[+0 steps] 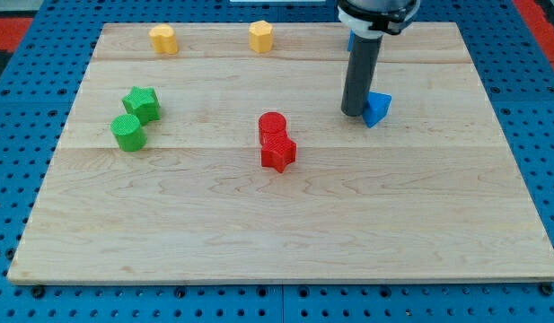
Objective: Slide the red star to the bottom center
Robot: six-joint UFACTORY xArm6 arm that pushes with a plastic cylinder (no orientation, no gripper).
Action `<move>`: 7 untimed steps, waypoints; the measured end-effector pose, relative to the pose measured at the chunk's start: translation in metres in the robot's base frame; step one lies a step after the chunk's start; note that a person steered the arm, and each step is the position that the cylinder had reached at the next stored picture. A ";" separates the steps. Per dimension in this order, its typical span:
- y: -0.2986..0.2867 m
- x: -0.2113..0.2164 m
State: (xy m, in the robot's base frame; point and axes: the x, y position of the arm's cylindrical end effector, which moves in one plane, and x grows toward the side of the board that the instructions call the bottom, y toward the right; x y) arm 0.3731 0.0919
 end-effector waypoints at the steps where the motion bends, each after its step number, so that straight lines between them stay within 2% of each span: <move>1: 0.001 -0.027; 2: 0.030 -0.005; 3: 0.033 0.017; 4: -0.028 0.020; 5: -0.040 0.030; 7: -0.083 0.077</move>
State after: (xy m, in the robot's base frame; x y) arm 0.4497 0.0092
